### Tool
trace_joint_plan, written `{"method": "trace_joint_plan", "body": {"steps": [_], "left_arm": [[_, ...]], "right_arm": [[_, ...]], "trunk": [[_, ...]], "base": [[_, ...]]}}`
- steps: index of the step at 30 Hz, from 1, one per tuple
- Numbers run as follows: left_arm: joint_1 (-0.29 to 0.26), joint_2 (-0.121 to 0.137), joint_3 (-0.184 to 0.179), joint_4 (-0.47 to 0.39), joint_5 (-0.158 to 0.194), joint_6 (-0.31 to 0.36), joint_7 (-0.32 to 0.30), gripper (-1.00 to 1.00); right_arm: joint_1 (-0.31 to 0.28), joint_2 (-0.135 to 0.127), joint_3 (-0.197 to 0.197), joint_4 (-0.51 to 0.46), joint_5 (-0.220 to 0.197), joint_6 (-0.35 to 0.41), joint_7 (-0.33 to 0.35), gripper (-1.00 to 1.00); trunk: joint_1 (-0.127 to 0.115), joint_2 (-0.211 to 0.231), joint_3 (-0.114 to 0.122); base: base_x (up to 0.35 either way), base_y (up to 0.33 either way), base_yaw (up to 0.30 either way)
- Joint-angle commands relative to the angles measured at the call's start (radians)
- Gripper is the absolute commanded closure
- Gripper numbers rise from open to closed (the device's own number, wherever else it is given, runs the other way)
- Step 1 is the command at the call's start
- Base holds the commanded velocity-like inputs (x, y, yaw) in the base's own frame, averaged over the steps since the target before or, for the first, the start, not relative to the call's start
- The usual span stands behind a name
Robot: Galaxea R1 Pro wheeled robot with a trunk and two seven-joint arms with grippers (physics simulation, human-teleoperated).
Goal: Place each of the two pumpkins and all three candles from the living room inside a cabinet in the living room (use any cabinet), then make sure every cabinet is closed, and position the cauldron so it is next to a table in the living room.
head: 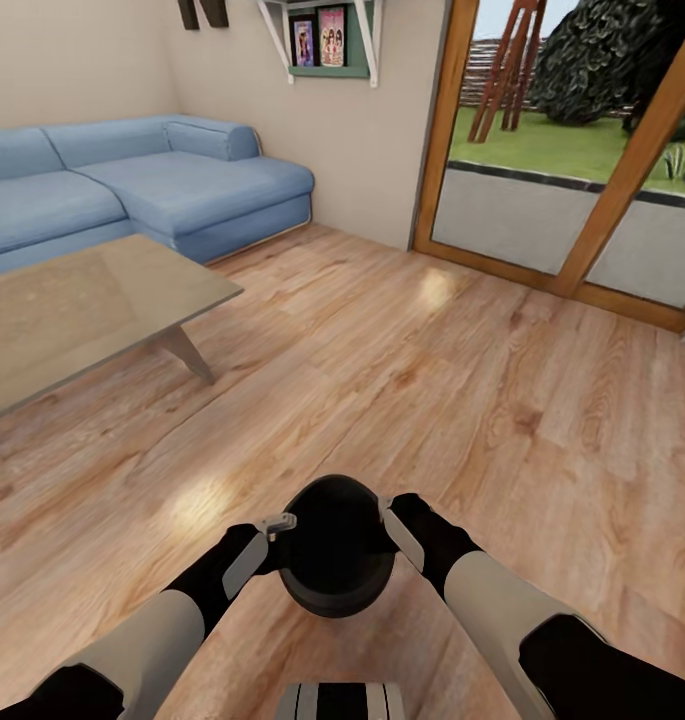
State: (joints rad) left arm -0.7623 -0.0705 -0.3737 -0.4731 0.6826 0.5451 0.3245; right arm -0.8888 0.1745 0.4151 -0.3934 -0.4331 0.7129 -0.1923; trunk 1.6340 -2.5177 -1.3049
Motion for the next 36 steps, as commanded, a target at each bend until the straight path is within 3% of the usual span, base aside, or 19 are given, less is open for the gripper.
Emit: {"method": "trace_joint_plan", "body": {"steps": [1,28,36], "left_arm": [[0.000,0.001,-0.011,0.001,0.017,0.003,0.010,1.00],[0.001,0.002,-0.011,0.001,0.009,0.000,0.012,1.00],[0.001,0.002,-0.011,0.001,0.004,-0.001,0.013,1.00]], "right_arm": [[0.001,0.000,0.005,-0.001,-0.035,-0.002,-0.007,1.00],[0.001,0.000,0.005,-0.001,-0.035,-0.002,-0.007,1.00],[0.002,0.000,0.005,-0.004,-0.035,-0.003,-0.007,1.00]], "trunk": [[0.000,0.000,-0.001],[-0.001,0.000,0.007],[-0.001,0.000,0.007]], "base": [[0.000,0.000,0.266],[0.000,0.000,0.262],[0.014,0.006,0.077]]}}
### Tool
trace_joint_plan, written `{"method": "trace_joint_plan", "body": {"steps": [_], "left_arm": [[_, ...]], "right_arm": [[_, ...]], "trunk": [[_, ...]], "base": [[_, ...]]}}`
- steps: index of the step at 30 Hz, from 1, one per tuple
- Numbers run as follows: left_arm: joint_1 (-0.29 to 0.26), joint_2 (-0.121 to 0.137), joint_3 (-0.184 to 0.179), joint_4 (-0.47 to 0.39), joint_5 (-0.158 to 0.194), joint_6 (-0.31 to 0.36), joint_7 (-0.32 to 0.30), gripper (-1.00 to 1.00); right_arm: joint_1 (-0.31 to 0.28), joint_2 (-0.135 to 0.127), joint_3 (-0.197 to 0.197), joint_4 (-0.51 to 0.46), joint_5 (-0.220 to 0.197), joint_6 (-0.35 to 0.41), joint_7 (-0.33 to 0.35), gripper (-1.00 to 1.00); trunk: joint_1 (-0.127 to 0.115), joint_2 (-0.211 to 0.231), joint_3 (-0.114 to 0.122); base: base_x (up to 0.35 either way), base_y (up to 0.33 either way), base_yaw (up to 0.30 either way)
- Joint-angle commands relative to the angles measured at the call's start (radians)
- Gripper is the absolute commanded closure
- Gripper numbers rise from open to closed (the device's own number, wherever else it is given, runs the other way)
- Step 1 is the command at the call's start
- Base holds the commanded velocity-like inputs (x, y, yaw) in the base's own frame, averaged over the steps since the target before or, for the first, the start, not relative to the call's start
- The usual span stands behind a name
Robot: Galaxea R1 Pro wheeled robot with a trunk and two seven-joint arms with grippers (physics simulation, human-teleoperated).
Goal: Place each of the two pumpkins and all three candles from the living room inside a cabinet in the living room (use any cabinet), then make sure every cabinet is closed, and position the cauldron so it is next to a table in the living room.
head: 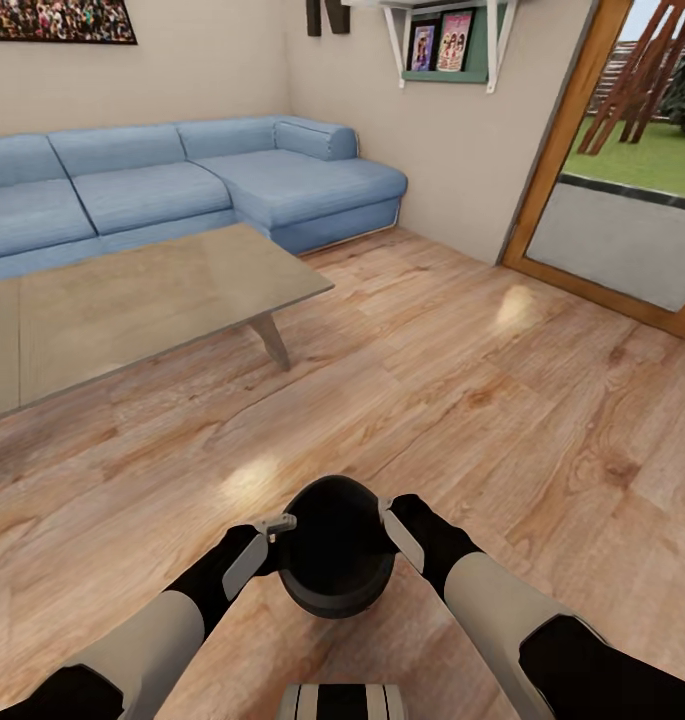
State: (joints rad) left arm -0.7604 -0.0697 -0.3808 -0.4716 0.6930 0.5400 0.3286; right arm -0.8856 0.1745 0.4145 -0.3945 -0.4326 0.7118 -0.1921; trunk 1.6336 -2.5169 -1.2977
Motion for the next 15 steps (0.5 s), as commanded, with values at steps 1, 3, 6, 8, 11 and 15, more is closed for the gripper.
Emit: {"method": "trace_joint_plan", "body": {"steps": [1,3,6,8,11,15], "left_arm": [[0.000,0.001,-0.004,-0.001,-0.007,0.005,0.010,1.00],[0.001,0.001,-0.004,-0.001,-0.007,0.004,0.009,1.00],[0.001,0.002,-0.002,-0.001,-0.007,0.004,0.009,1.00],[0.001,0.002,-0.002,-0.001,-0.007,0.004,0.009,1.00],[0.001,0.002,-0.001,-0.001,-0.007,0.004,0.009,1.00],[0.001,0.002,-0.001,-0.001,-0.007,0.003,0.009,1.00]], "right_arm": [[-0.001,0.000,0.006,-0.003,-0.035,-0.002,-0.007,1.00],[-0.001,0.000,0.006,-0.004,-0.035,-0.002,-0.007,1.00],[-0.001,0.000,0.006,-0.004,-0.035,-0.002,-0.007,1.00],[-0.001,0.000,0.006,-0.004,-0.035,-0.002,-0.007,1.00],[-0.001,0.000,0.006,-0.004,-0.035,-0.002,-0.007,1.00],[-0.001,0.000,0.006,-0.004,-0.035,-0.002,-0.007,1.00]], "trunk": [[0.000,0.000,-0.001],[0.000,0.000,-0.001],[0.000,0.000,-0.001],[0.000,0.000,-0.001],[0.000,0.000,-0.001],[0.000,0.000,-0.001]], "base": [[0.139,0.087,0.016],[0.180,0.120,0.010],[0.228,0.157,0.004],[0.246,0.171,0.002],[0.255,0.177,0.001],[0.259,0.180,0.000]]}}
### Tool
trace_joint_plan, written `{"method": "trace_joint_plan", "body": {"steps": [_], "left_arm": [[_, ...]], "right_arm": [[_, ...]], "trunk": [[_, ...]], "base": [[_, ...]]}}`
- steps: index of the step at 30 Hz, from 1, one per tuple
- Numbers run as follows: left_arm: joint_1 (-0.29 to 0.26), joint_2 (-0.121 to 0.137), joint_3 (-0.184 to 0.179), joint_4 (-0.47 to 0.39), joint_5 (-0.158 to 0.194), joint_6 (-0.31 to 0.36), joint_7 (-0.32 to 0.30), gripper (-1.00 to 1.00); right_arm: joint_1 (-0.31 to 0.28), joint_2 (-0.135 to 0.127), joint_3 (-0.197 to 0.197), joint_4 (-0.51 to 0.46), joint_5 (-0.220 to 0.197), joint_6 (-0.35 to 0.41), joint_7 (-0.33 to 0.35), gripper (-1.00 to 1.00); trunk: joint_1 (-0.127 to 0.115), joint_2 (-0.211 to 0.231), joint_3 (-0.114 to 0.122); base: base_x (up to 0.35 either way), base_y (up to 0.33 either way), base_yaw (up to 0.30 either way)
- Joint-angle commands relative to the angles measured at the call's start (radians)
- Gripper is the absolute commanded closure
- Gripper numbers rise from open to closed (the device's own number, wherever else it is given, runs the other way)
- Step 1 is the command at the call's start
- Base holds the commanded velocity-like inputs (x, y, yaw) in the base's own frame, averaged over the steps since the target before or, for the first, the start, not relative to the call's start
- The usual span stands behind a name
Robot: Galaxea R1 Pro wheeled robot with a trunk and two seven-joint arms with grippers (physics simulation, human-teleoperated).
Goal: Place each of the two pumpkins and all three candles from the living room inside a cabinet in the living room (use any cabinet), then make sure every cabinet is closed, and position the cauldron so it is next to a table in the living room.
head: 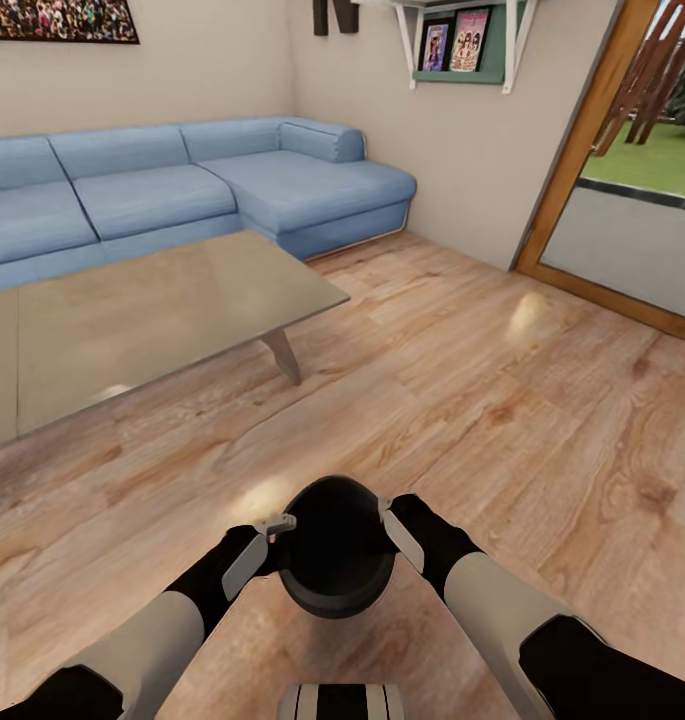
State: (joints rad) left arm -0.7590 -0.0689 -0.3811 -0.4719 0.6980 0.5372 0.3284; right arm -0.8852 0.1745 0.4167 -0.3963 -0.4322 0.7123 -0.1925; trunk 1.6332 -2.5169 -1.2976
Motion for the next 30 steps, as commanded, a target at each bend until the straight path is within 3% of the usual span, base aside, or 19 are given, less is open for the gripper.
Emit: {"method": "trace_joint_plan", "body": {"steps": [1,25,30], "left_arm": [[0.000,0.001,-0.001,-0.001,-0.012,0.006,0.009,1.00],[0.001,0.001,-0.001,-0.001,-0.009,0.006,0.009,1.00],[0.001,0.001,-0.001,-0.001,-0.010,0.005,0.009,1.00]], "right_arm": [[-0.001,0.000,0.004,-0.003,-0.036,-0.002,-0.007,1.00],[-0.001,0.000,0.005,-0.004,-0.036,-0.002,-0.007,1.00],[-0.001,0.000,0.005,-0.004,-0.036,-0.001,-0.007,1.00]], "trunk": [[0.000,0.000,-0.001],[0.000,0.000,-0.001],[0.000,0.000,-0.001]], "base": [[0.261,0.181,0.000],[0.264,0.181,0.001],[0.260,0.106,0.159]]}}
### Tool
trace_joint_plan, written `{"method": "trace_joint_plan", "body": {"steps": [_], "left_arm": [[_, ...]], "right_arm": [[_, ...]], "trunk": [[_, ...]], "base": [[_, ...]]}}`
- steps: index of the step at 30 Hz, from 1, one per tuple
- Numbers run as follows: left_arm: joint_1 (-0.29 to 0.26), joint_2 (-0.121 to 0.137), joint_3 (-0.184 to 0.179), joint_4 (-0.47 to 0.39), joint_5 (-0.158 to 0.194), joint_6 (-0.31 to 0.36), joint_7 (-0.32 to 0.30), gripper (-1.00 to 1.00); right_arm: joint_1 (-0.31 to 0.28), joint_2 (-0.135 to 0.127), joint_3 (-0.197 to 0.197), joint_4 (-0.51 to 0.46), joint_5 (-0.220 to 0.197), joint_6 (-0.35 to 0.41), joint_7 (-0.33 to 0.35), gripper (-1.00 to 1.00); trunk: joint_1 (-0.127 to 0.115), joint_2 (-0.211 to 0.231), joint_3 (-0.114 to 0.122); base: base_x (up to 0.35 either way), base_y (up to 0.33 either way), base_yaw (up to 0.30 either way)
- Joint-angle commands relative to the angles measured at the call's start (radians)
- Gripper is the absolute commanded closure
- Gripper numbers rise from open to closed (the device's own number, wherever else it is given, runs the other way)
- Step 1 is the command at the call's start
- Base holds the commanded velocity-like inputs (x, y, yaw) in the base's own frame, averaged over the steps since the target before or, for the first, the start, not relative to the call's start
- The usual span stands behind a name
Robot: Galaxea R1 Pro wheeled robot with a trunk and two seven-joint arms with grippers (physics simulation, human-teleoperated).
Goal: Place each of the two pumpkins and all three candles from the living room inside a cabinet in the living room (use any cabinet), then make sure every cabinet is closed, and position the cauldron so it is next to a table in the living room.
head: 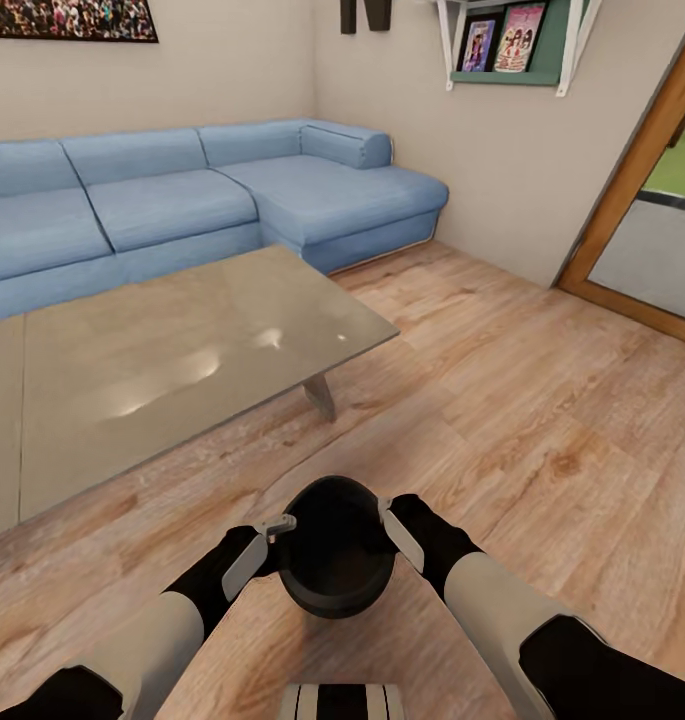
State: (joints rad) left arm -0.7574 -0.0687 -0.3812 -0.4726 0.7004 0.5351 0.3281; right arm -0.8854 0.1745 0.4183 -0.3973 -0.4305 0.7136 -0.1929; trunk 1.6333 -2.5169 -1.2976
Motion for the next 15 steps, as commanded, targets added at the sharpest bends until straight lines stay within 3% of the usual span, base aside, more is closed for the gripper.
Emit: {"method": "trace_joint_plan", "body": {"steps": [1,8,15], "left_arm": [[0.000,0.001,-0.001,0.000,-0.013,0.007,0.009,1.00],[0.000,0.001,-0.002,0.000,-0.012,0.006,0.009,1.00],[0.000,0.001,-0.003,0.000,-0.012,0.006,0.008,1.00]], "right_arm": [[-0.001,0.000,0.004,-0.003,-0.037,-0.002,-0.007,1.00],[-0.001,0.000,0.004,-0.003,-0.037,-0.002,-0.007,1.00],[-0.001,0.000,0.004,-0.003,-0.037,-0.003,-0.007,1.00]], "trunk": [[0.000,0.000,-0.001],[0.000,0.000,-0.001],[0.000,0.000,-0.001]], "base": [[0.151,0.045,0.221],[0.045,0.013,0.230],[0.109,0.001,0.050]]}}
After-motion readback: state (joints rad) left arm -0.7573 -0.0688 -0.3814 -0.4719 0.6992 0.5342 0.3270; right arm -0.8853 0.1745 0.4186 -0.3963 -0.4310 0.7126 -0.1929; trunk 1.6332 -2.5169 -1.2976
